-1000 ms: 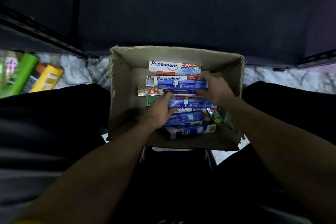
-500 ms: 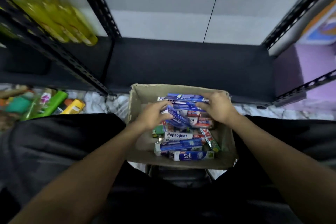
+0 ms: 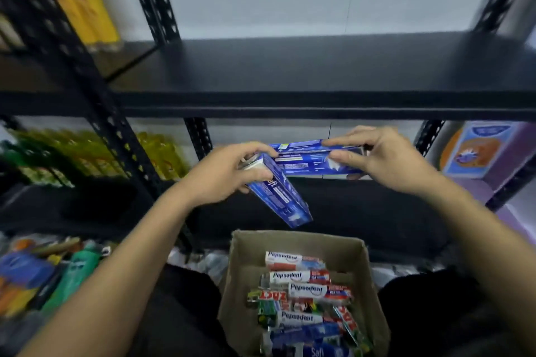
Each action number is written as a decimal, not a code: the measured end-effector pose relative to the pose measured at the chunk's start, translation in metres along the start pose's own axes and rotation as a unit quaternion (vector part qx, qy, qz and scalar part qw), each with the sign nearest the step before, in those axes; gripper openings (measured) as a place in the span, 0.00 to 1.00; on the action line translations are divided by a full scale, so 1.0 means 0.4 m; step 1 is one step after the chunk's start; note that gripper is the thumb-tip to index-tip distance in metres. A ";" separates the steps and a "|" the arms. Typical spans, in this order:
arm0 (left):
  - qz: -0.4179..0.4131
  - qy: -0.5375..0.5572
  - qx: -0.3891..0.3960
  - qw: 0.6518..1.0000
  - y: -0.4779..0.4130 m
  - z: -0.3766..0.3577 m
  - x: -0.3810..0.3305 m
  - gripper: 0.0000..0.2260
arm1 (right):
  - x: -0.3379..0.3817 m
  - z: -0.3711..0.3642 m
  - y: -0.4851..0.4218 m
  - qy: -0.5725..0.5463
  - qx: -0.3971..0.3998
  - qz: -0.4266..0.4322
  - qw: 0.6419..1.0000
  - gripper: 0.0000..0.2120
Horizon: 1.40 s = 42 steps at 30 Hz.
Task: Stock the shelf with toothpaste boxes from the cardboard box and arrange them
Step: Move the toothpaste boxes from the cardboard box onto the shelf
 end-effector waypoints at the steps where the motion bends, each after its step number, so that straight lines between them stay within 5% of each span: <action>1: -0.015 -0.003 -0.017 1.000 0.002 0.029 -0.040 0.13 | 0.030 0.030 -0.005 -0.019 -0.008 0.009 1.000 0.14; 12: -0.154 0.005 -0.206 0.966 0.005 0.250 -0.304 0.14 | 0.106 0.222 -0.073 -0.135 -0.141 -0.010 0.981 0.11; 16: -0.174 -0.035 -0.280 0.943 -0.028 0.266 -0.316 0.13 | 0.085 0.246 -0.095 -0.064 -0.241 0.012 0.968 0.10; 19: -0.171 -0.081 -0.347 0.919 -0.067 0.262 -0.296 0.14 | 0.063 0.251 -0.107 0.104 -0.314 0.039 0.943 0.10; 25: -0.169 -0.176 -0.445 0.862 -0.142 0.206 -0.225 0.15 | 0.032 0.260 -0.104 0.208 -0.256 -0.004 0.944 0.18; 29: -0.128 -0.156 -0.455 0.867 -0.189 0.196 -0.153 0.15 | 0.026 0.283 -0.108 0.312 -0.241 -0.029 0.918 0.19; 34: -0.047 -0.210 -0.388 0.896 -0.252 0.186 -0.073 0.26 | -0.012 0.302 -0.170 0.290 -0.221 -0.023 0.931 0.19; 42: -0.025 -0.264 -0.353 0.897 -0.359 0.243 -0.015 0.19 | -0.077 0.316 -0.295 0.282 -0.271 -0.071 0.917 0.19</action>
Point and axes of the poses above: each hand's wrist, its own y-axis away from the middle knuckle, its own z-axis out of the back of the hand, x = y × z, the point moved 3 cm from there along -y, towards the middle knuckle, and after that the axes turned 2 degrees about -z, right-handed, at the moved point
